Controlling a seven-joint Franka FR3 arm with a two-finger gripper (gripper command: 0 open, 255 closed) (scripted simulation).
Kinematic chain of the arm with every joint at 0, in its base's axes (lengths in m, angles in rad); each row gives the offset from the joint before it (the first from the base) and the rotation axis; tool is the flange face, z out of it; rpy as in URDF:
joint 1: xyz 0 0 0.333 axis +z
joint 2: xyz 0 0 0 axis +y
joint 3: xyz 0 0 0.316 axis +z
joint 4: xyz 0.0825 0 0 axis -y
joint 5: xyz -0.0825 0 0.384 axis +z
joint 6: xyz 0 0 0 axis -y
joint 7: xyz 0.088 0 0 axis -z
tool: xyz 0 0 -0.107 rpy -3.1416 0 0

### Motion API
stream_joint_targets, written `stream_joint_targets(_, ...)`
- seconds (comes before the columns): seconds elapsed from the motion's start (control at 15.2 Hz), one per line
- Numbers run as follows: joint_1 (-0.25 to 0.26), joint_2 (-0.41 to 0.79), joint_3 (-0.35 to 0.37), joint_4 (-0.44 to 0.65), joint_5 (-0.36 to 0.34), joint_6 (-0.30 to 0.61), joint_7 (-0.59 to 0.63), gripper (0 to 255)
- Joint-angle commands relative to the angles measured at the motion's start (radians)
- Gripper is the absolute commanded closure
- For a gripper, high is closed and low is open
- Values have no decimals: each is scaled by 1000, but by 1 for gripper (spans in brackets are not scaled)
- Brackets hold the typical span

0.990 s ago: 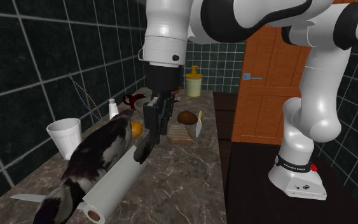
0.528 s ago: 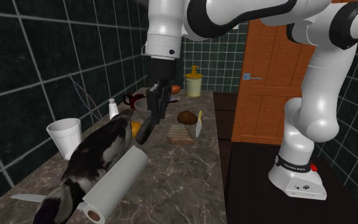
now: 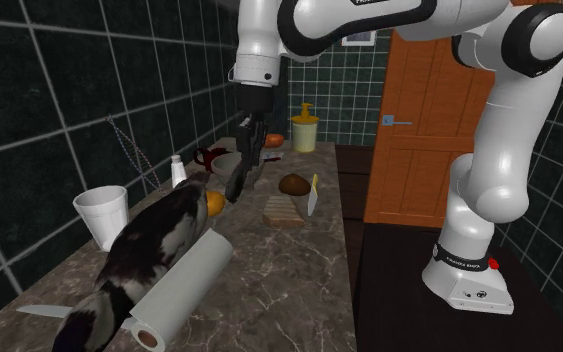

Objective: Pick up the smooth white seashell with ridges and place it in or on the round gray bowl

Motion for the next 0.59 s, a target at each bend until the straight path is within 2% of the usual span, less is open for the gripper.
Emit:
stream_joint_targets(0.0,-21,20,-24,25,-3,-13,-44,255)
stream_joint_targets(0.33,-75,62,-80,80,-6,-42,-151,255)
stream_joint_targets(0.4,-64,52,-70,66,-4,-34,-129,255)
stream_joint_targets(0.46,-64,52,-70,66,-4,-34,-129,0)
stream_joint_targets(0.53,-44,50,-49,43,-62,2,-139,0)
